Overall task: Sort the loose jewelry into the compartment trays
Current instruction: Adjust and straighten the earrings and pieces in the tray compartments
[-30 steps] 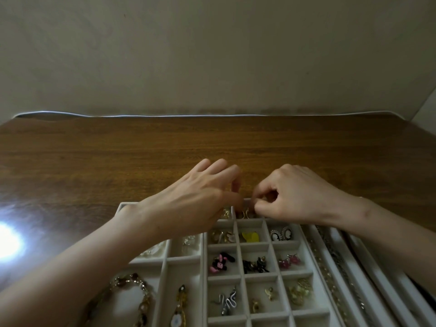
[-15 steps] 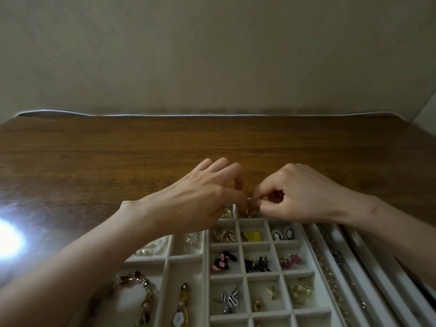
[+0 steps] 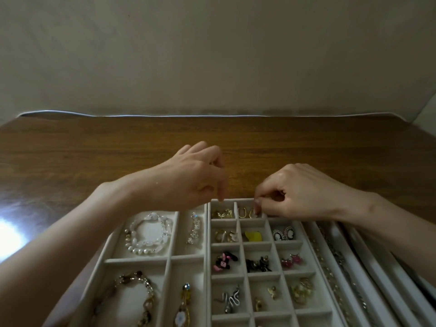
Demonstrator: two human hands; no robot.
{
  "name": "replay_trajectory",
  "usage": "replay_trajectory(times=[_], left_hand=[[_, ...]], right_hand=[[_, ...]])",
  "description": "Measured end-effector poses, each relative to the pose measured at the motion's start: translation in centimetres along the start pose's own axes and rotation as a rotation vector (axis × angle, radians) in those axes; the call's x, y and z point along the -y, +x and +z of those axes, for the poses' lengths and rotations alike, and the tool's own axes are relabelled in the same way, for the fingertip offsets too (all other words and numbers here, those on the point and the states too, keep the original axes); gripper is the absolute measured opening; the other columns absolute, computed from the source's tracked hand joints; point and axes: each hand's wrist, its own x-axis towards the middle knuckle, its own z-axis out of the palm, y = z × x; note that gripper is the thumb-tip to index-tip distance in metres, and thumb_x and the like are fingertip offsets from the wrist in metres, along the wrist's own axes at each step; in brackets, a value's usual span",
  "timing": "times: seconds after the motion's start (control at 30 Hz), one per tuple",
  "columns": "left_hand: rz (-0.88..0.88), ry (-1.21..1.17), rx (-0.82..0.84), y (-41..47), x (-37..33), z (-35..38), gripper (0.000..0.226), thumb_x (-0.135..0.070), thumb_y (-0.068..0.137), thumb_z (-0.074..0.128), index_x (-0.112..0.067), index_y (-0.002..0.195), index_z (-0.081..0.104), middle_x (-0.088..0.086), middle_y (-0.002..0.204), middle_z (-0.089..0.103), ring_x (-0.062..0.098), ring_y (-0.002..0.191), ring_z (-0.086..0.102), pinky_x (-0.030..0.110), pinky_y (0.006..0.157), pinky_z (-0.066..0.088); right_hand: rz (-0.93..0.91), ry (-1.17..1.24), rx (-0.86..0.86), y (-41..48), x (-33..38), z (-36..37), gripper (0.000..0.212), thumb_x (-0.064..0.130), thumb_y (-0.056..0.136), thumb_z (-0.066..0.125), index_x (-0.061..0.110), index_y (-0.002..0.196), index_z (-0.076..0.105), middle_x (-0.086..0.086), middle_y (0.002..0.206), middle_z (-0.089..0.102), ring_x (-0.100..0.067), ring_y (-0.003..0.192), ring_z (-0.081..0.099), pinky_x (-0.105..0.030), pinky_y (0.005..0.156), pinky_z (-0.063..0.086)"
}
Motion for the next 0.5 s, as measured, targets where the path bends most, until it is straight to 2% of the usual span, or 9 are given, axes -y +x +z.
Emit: replay_trajectory(times=[0.1,0.17,0.33,0.4,0.5], left_hand=[[-0.003,0.013,0.136,-0.2,0.2,0.1,0.016,-0.034,0.087,0.053,-0.046,0.093,0.062,-0.016,0.101,0.042,0.001,0.096,0.031,0.024,0.092,0.03],[0.004,0.039,0.175,-0.1,0.1,0.4,0.013,-0.042,0.086,0.056,-0.047,0.097,0.061,-0.018,0.101,0.04,-0.001,0.093,0.029,0.018,0.089,0.028],[0.022,0.101,0.119,0.1,-0.2,0.9,0.017,-0.051,0.084,0.055,-0.042,0.096,0.061,-0.018,0.099,0.041,0.0,0.09,0.03,0.014,0.081,0.028],[0.006,0.111,0.096,0.1,-0.2,1.0,0.018,-0.051,0.083,0.056,-0.039,0.095,0.062,-0.017,0.098,0.043,0.0,0.091,0.031,0.015,0.08,0.028],[-0.043,0.089,0.046,0.2,0.1,0.8,0.019,-0.049,0.08,0.061,-0.035,0.091,0.063,-0.019,0.091,0.041,0.001,0.089,0.034,0.018,0.082,0.029]], right_hand=[[-0.013,-0.017,-0.017,0.0,-0.1,0.1,0.024,0.042,0.091,0.044,0.037,0.089,0.068,0.007,0.079,0.069,-0.006,0.065,0.058,-0.008,0.056,0.033],[-0.019,0.005,-0.024,0.1,-0.1,0.1,0.028,0.043,0.09,0.042,0.035,0.088,0.069,0.006,0.077,0.069,-0.007,0.065,0.058,-0.009,0.057,0.035],[-0.067,0.226,-0.108,0.5,0.8,0.1,0.015,0.04,0.086,0.057,0.033,0.09,0.07,0.008,0.075,0.068,-0.006,0.068,0.061,-0.018,0.06,0.047],[-0.098,0.218,-0.109,0.9,1.7,0.2,0.007,0.035,0.085,0.063,0.035,0.088,0.069,0.008,0.073,0.067,-0.007,0.065,0.058,-0.016,0.058,0.04],[-0.119,0.143,-0.066,1.4,3.1,0.4,0.006,0.034,0.084,0.065,0.036,0.089,0.068,0.017,0.074,0.06,0.0,0.065,0.052,-0.011,0.058,0.03]])
